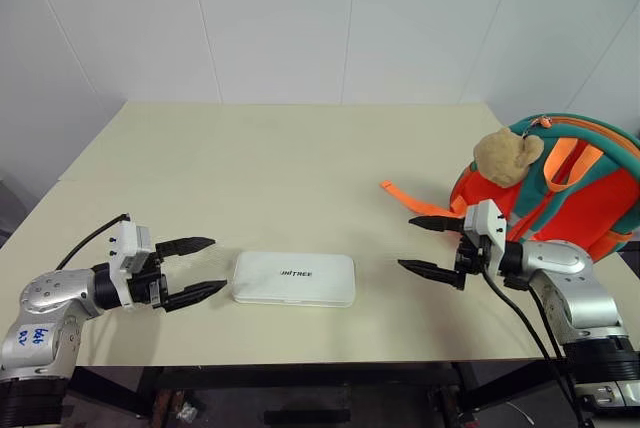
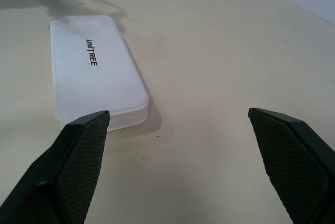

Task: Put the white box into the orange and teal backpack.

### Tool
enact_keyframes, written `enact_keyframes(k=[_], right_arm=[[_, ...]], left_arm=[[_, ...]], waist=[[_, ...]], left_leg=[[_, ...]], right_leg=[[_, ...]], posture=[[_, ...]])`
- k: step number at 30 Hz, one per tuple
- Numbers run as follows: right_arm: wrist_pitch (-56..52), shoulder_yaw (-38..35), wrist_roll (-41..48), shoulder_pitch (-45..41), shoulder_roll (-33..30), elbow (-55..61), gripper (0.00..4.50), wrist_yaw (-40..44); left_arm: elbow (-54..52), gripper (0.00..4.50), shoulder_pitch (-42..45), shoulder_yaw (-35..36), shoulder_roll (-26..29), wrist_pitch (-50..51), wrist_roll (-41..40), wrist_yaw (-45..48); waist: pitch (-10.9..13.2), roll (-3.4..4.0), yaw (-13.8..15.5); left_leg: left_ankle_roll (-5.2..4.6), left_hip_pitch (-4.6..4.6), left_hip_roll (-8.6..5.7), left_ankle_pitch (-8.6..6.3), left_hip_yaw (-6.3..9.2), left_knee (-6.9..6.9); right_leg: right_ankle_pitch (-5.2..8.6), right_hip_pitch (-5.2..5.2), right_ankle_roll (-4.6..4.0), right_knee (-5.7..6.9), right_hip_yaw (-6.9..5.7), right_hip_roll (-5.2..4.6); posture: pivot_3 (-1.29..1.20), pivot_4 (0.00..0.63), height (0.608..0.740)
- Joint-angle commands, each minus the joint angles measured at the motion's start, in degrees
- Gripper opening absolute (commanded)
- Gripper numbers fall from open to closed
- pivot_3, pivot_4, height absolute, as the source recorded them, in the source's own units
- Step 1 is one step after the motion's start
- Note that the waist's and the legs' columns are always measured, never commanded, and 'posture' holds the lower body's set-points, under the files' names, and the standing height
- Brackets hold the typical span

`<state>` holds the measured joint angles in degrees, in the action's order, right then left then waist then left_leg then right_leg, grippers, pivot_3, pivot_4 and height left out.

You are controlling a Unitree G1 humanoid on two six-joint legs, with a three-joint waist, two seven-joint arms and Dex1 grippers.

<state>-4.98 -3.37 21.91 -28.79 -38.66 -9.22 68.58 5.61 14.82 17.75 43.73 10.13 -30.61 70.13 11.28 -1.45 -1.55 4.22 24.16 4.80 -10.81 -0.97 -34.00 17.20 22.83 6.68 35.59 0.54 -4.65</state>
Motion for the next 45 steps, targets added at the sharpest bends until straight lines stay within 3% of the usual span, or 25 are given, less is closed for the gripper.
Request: enact_keyframes(k=[1,11,12,13,16,20,25,28,45], right_arm=[[1.3,-0.8,0.5,-1.5,-0.3,-0.2,4.47,0.8],[1.5,0.9,-0.3,-4.9,-0.5,-3.8,4.47,3.7],[1.3,1.2,-0.2,-5.3,-0.2,-3.7,4.31,4.2],[1.0,1.5,-0.1,-5.6,0.2,-3.6,4.09,4.3],[-0.1,3.2,0.0,-5.4,2.0,-2.0,3.16,4.3],[1.0,7.6,-5.6,-4.5,4.1,-2.4,1.72,0.9],[-7.5,11.2,-11.3,-7.1,7.3,-2.4,0.02,-8.4],[-9.7,12.3,-13.1,-6.9,8.4,-1.5,0.0,-10.7],[-23.2,13.6,-12.1,0.9,8.2,12.9,0.0,-14.7]], left_arm=[[-1.3,4.5,-0.3,1.8,0.7,-0.2,-1.4,-0.2],[-1.2,4.5,-2.1,2.0,-0.7,-2.7,-0.5,-2.0],[-1.7,4.5,-2.8,2.4,-0.6,-2.7,-0.9,-2.1],[-2.3,4.5,-3.6,2.8,-0.6,-2.4,-1.5,-2.0],[-3.8,3.87,-7.9,4.4,0.9,-1.1,-3.0,0.0],[-1.9,2.56,-9.9,6.2,1.6,-0.8,-2.9,-0.6],[0.6,0.97,-10.1,4.2,3.1,-0.1,-1.3,1.3],[2.4,0.02,-8.4,3.4,3.0,-0.9,-0.3,0.7],[8.1,0.02,-1.0,-4.6,-1.9,-6.0,7.3,-5.0]], waist=[[0.0,0.0,0.0],[0.0,0.01,-0.2],[0.0,0.01,-0.2],[0.0,0.01,-0.2],[0.0,0.0,-0.2],[0.0,0.01,-0.1],[0.0,0.0,0.0],[0.0,0.0,-0.1],[0.0,-0.05,0.0]], left_leg=[[0.0,0.0,0.0,0.0,0.0,0.0],[0.0,0.0,0.0,0.0,-0.03,0.0],[0.0,-0.01,0.01,0.0,-0.06,0.01],[0.0,-0.01,0.01,-0.01,-0.09,0.03],[0.02,0.0,0.04,-0.02,-0.14,0.07],[0.05,0.02,0.08,-0.05,-0.27,0.13],[0.05,0.06,0.07,-0.05,-0.43,0.1],[0.04,0.07,0.08,-0.05,-0.54,0.1],[-0.11,0.03,0.11,-0.17,-1.08,0.07]], right_leg=[[0.0,0.0,0.0,0.0,0.0,0.0],[0.0,0.02,0.0,0.0,0.02,0.0],[0.0,0.04,0.0,0.0,0.04,0.0],[0.0,0.08,0.0,0.01,0.07,0.0],[0.0,0.16,0.0,0.02,0.1,0.01],[0.02,0.34,-0.04,0.07,0.19,0.02],[-0.01,0.46,-0.11,0.06,0.37,0.01],[-0.03,0.59,-0.13,0.14,0.49,0.02],[-0.08,0.85,0.0,0.25,1.09,0.12]], posture=[[0.0,0.15,0.74],[0.0,0.15,0.74],[0.0,0.15,0.74],[0.0,0.15,0.74],[0.0,0.15,0.74],[0.0,0.15,0.74],[0.0,0.15,0.74],[0.0,0.15,0.74],[0.0,0.15,0.74]])
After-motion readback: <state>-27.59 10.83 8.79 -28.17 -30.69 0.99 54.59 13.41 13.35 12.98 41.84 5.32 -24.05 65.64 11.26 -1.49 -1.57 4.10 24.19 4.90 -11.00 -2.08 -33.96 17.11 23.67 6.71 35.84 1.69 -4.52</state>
